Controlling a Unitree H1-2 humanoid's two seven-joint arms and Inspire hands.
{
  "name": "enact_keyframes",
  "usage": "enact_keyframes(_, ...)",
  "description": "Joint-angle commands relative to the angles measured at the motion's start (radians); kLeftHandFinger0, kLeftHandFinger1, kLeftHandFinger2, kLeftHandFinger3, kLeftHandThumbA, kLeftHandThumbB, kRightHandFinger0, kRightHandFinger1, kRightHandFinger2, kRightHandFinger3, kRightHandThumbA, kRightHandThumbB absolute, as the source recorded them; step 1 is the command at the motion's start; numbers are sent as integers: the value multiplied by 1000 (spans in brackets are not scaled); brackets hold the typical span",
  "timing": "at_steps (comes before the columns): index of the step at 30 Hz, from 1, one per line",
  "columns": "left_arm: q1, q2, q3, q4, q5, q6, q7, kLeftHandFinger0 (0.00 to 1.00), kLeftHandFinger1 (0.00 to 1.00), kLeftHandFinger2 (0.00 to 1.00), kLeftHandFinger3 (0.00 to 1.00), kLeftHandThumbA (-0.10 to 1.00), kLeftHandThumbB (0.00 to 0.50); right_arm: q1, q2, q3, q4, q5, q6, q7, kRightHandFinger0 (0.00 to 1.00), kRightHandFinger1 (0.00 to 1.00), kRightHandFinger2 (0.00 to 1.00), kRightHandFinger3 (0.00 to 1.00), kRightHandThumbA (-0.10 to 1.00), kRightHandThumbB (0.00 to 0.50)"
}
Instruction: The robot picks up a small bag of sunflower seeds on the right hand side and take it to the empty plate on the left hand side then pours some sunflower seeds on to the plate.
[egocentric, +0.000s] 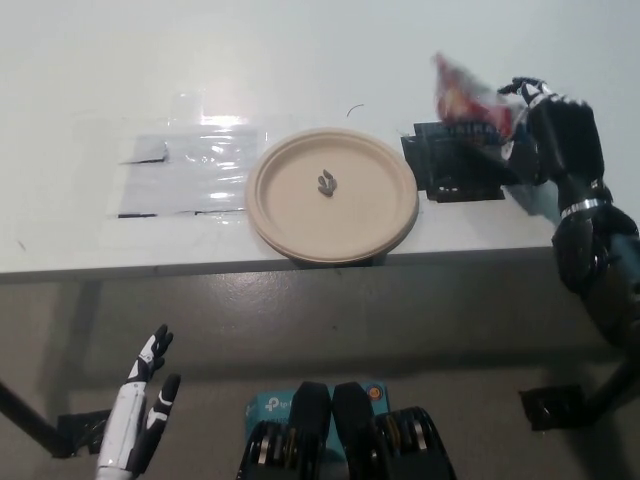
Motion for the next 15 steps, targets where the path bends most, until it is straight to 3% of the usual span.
enact_keyframes(1, -4, -3, 9, -15, -7, -41, 24, 1000, 1000, 1000, 1000, 1000, 275, -10, -9, -33, -21, 90, -28, 132, 699, 931, 1000, 1000, 482, 342)
enact_keyframes(3, -5, -4, 10, -15, -11, -40, 21, 1000, 1000, 1000, 1000, 1000, 285, -4, -9, -47, -24, 110, -34, 177, 828, 1000, 1000, 1000, 521, 327)
enact_keyframes(6, -9, -4, 12, -9, -9, -46, 21, 1000, 1000, 1000, 1000, 1000, 265, 5, -9, -52, -32, 121, -37, 212, 943, 1000, 1000, 1000, 583, 338)
enact_keyframes(9, -10, -3, 13, -4, 0, -53, 25, 1000, 1000, 1000, 1000, 1000, 264, 12, -11, -47, -42, 125, -39, 228, 1000, 1000, 1000, 1000, 642, 336)
enact_keyframes(15, -13, -6, 14, 0, -9, -58, 20, 1000, 1000, 1000, 1000, 1000, 268, 14, -11, -53, -57, 147, -32, 275, 1000, 1000, 1000, 1000, 692, 329)
